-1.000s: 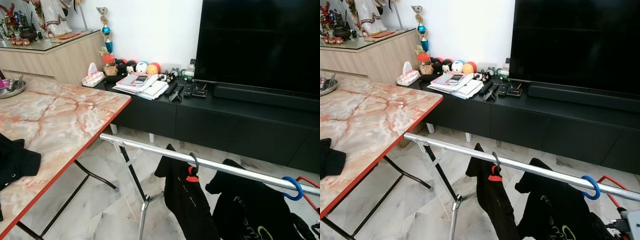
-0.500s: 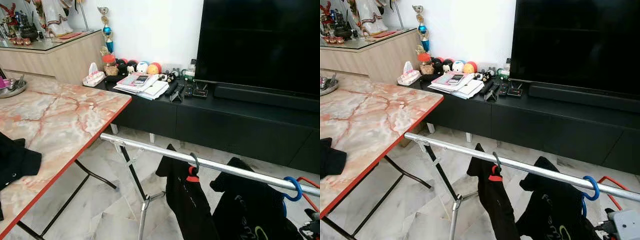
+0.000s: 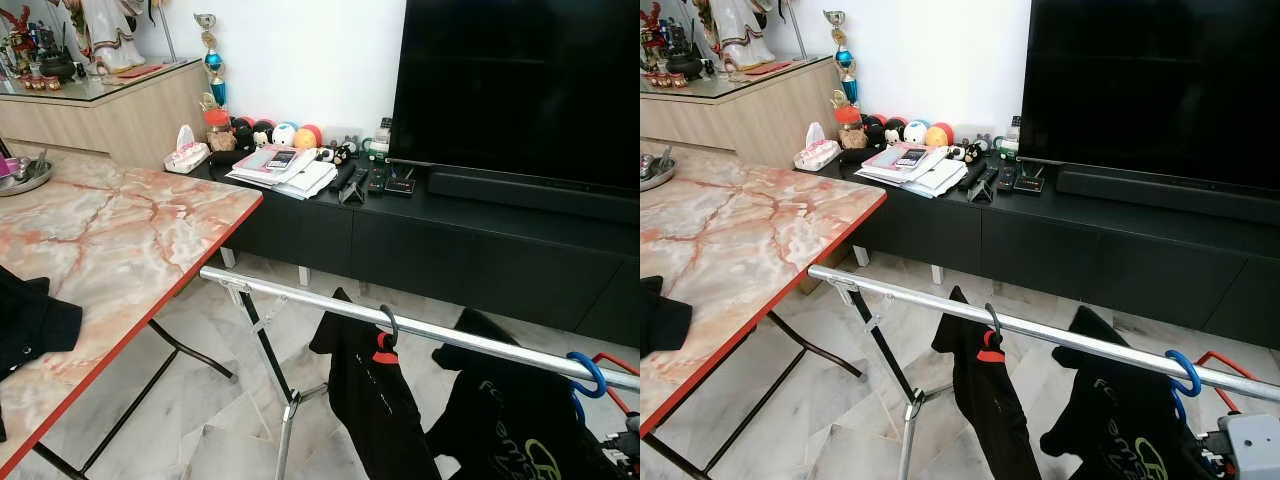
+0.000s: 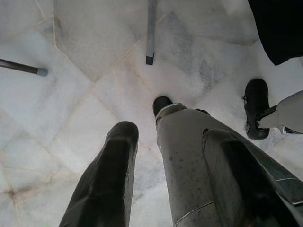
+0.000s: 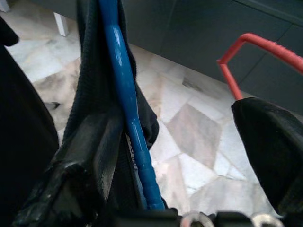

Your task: Hang hanger

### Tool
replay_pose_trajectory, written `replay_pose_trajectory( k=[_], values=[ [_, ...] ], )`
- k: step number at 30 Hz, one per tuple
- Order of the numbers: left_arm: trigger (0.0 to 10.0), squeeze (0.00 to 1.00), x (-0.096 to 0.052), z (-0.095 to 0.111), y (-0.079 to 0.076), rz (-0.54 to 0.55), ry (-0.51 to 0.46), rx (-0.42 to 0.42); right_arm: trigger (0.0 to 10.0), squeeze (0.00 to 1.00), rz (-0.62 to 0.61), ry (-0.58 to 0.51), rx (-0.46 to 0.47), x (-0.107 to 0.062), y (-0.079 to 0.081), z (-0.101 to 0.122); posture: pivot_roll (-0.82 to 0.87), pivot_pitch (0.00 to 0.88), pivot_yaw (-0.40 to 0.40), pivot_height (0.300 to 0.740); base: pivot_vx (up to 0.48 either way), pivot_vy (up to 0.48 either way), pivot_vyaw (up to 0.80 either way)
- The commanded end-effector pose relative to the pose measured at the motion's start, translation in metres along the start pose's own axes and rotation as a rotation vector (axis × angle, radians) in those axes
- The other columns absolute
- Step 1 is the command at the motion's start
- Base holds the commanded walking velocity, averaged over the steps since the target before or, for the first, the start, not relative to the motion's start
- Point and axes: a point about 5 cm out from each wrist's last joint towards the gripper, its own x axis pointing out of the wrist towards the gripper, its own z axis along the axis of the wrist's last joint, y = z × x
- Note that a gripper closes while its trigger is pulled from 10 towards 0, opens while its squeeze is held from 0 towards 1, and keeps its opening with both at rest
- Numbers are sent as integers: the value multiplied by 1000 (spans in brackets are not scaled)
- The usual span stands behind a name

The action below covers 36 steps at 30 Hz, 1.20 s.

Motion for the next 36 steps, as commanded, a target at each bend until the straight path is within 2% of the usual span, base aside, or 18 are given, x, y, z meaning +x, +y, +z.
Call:
replay_pose_trajectory(
  k=[1,6,15,20,21,22,36],
  values=[
    [10000,0,-1,-5,2,10,19,14,10000,0,62,-6,41,3,12,-1,-78,14,7,740,0,0,0],
    [10000,0,-1,-5,2,12,19,11,10000,0,201,8,46,4,34,-3,-75,15,6,740,0,0,0],
    [10000,0,-1,-5,2,10,19,11,10000,0,193,-25,38,6,33,1,-76,19,5,740,0,0,0],
    [10000,0,-1,-5,2,12,17,12,10000,0,120,-65,46,8,23,7,-74,22,5,740,0,0,0],
    [10000,0,-1,-5,2,12,17,12,1961,0,119,-68,52,9,23,7,-75,23,5,740,0,0,0],
    [10000,0,-1,-5,2,12,17,13,0,0,127,-72,56,9,24,8,-74,23,5,740,0,0,0],
    [10000,0,-1,-6,2,3,21,12,0,0,132,4,30,10,31,-6,-73,23,5,740,0,0,0]
  ],
)
